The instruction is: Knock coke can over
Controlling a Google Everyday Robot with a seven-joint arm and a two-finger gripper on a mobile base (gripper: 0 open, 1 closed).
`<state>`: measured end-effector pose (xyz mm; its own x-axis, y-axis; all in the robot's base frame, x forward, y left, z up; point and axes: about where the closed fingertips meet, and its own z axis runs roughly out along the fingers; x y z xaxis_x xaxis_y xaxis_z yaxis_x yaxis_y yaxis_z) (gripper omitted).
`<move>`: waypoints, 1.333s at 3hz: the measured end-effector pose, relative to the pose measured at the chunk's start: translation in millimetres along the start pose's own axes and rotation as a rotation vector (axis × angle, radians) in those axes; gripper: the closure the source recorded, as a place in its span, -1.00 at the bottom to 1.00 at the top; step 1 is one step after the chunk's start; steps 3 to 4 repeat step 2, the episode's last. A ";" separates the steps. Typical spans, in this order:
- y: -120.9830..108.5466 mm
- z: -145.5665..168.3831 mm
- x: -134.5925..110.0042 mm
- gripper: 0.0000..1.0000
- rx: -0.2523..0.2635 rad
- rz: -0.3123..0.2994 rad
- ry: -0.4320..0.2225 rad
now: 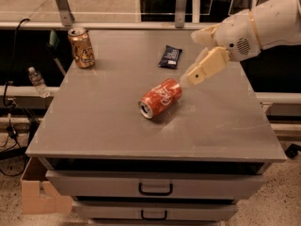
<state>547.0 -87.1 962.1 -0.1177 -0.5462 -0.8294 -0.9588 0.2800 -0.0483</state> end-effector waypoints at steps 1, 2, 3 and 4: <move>-24.5 -38.7 19.7 -1.00 0.105 0.024 0.005; -28.9 -46.5 23.6 -1.00 0.125 0.029 0.006; -28.9 -46.5 23.6 -1.00 0.125 0.029 0.006; -28.9 -46.5 23.6 -1.00 0.125 0.029 0.006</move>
Offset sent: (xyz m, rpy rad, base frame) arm 0.0111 -0.0482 0.0064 -0.0113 -0.0367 -0.1007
